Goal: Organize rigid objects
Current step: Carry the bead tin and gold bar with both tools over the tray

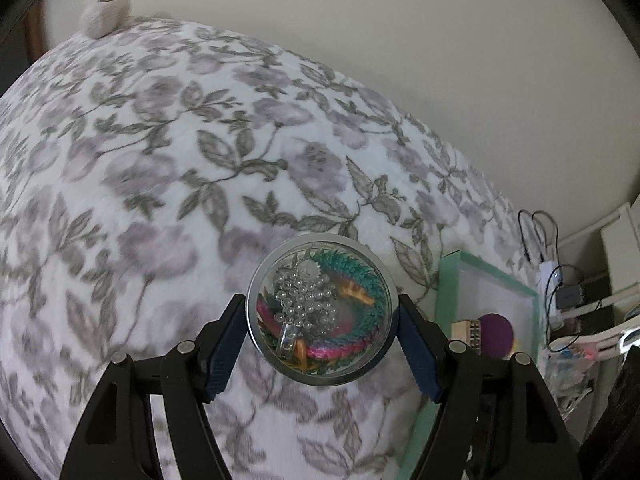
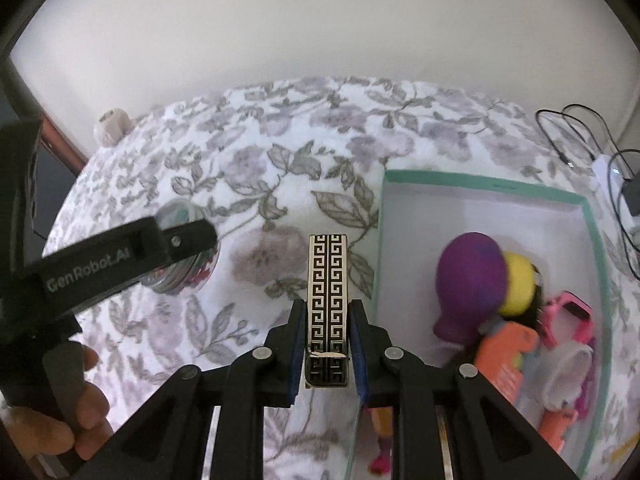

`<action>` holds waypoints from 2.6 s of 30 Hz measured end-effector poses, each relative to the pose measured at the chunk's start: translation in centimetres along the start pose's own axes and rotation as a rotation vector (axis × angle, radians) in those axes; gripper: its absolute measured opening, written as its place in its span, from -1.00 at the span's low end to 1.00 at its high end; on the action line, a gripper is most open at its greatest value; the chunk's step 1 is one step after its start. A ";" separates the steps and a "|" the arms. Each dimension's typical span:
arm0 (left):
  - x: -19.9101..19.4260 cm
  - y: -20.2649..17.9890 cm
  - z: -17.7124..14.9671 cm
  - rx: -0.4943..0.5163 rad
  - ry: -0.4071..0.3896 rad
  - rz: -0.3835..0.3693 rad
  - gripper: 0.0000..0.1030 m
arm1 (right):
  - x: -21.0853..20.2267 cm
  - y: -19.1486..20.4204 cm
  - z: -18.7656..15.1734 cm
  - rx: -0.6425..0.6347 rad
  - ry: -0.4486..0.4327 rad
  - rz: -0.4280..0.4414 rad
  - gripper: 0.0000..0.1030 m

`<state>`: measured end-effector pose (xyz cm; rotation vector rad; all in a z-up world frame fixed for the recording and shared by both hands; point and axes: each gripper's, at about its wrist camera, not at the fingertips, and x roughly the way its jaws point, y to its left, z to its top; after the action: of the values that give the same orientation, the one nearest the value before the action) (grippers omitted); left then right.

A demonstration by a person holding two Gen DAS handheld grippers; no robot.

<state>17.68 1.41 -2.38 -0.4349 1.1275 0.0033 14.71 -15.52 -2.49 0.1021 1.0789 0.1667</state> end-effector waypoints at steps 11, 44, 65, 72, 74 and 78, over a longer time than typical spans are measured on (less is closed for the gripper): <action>-5.7 0.0 -3.3 -0.061 -0.077 -0.035 0.44 | -6.8 -0.2 -2.5 0.039 -0.085 0.008 -0.58; -7.3 -11.3 -11.1 0.272 -0.086 -0.096 0.44 | -13.5 -13.8 -6.8 0.287 -0.184 -0.134 -0.58; -3.5 -19.1 -16.0 0.456 0.022 -0.154 0.44 | -14.9 -18.9 -7.9 0.365 -0.226 -0.187 -0.57; -1.8 -19.8 -17.0 0.496 0.052 -0.118 0.44 | -13.0 -19.0 -8.0 0.365 -0.182 -0.175 -0.57; -1.5 -20.0 -17.3 0.513 0.057 -0.111 0.44 | -12.4 -18.9 -8.1 0.363 -0.166 -0.173 -0.57; -0.8 -20.4 -17.9 0.540 0.067 -0.084 0.44 | -11.2 -18.8 -8.2 0.355 -0.131 -0.173 -0.57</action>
<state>6.19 -23.17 -1.25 0.0015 1.1234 -0.3838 3.90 -36.05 0.32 0.3331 0.9725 -0.1871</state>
